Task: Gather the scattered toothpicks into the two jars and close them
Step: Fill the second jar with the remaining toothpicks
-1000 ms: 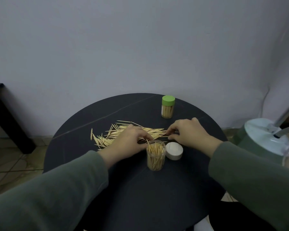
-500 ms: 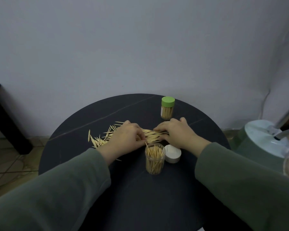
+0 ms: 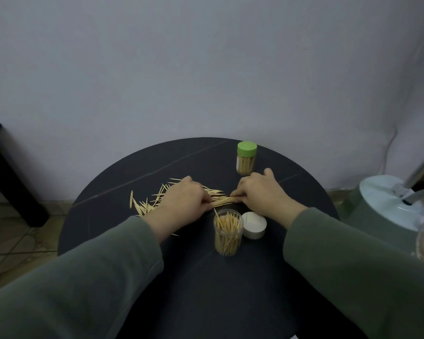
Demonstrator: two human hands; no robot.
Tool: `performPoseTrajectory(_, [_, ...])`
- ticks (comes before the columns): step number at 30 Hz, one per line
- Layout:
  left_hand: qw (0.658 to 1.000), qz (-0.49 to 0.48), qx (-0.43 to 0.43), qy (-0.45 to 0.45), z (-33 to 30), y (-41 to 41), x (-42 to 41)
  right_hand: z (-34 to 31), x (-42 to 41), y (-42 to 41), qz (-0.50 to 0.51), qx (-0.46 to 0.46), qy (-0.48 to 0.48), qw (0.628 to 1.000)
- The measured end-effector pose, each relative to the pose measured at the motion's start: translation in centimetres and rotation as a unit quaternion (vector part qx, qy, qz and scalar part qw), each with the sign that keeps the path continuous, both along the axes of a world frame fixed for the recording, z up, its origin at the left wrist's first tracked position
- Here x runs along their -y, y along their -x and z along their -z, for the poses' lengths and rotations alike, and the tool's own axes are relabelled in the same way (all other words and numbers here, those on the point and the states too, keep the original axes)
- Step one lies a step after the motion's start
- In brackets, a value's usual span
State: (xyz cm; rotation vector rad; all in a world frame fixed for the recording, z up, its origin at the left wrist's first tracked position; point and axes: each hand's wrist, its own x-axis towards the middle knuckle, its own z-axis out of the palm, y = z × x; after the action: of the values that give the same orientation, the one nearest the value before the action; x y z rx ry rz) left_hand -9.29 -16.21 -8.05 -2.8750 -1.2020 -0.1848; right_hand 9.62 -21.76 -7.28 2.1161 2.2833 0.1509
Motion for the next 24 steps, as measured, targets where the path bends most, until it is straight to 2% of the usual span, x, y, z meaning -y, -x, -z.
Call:
performPoseTrajectory(6, [0.999,-0.002,-0.02,-0.031,-0.3,-0.3,0.4,-0.2,0.0,0.0,-0.001,0.051,0.014,0.999])
performPoseTrajectory(10, [0.999,-0.015,-0.029,-0.017,-0.4,-0.4,0.5,-0.3,0.2,0.1,-0.005,0.078,0.024,0.997])
performPoseTrajectory(14, [0.999,-0.02,-0.043,-0.022,-0.5,-0.3,0.6,-0.3,0.2,0.1,0.004,0.066,0.02,0.998])
performPoseTrajectory(24, [0.999,-0.038,-0.005,-0.031,-0.5,-0.2,1.1,-0.6,1.1,0.2,0.01,0.029,-0.017,0.999])
